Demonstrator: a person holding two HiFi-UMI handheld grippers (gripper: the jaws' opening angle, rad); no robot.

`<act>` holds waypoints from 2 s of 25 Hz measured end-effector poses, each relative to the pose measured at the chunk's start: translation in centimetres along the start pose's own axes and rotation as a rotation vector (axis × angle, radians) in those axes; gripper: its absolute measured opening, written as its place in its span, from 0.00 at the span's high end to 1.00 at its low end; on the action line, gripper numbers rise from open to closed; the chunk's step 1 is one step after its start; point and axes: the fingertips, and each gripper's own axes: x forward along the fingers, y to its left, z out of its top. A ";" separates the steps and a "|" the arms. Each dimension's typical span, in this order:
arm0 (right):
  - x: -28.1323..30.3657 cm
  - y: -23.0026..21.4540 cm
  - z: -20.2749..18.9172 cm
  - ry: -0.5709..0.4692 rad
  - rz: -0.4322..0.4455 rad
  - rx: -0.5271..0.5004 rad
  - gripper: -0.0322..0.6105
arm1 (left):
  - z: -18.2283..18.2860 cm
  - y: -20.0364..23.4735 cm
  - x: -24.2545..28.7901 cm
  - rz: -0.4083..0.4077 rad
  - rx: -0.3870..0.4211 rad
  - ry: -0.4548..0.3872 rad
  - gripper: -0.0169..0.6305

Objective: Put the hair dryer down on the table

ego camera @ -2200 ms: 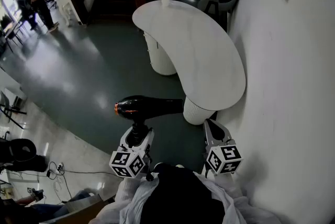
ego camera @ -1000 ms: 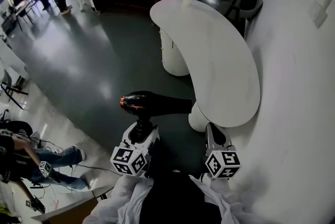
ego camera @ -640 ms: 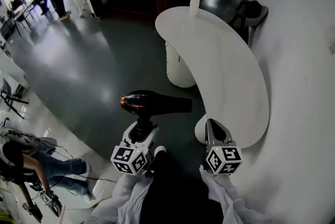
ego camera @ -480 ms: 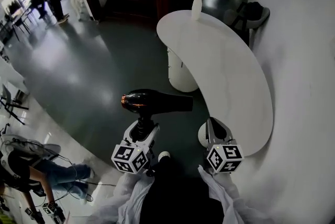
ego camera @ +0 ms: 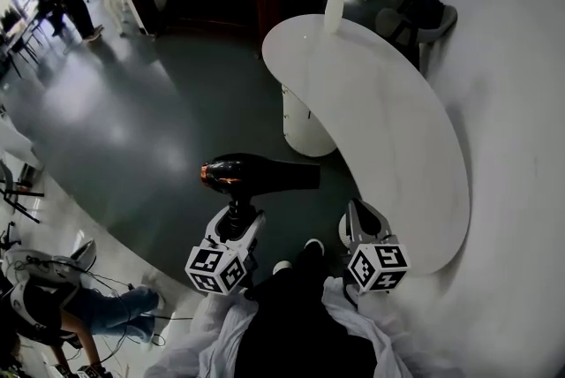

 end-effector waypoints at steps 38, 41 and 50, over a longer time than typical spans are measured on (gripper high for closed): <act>35.2 -9.0 12.8 0.029 0.026 0.009 0.94 | 15.0 16.3 31.5 -0.029 0.003 0.036 0.55; 36.9 -10.8 13.4 0.020 -0.015 0.033 0.94 | 15.4 16.7 34.8 -0.067 0.021 0.073 0.55; 43.4 -16.3 17.2 -0.008 -0.196 0.137 0.94 | 19.2 18.0 48.3 -0.275 0.136 0.259 0.55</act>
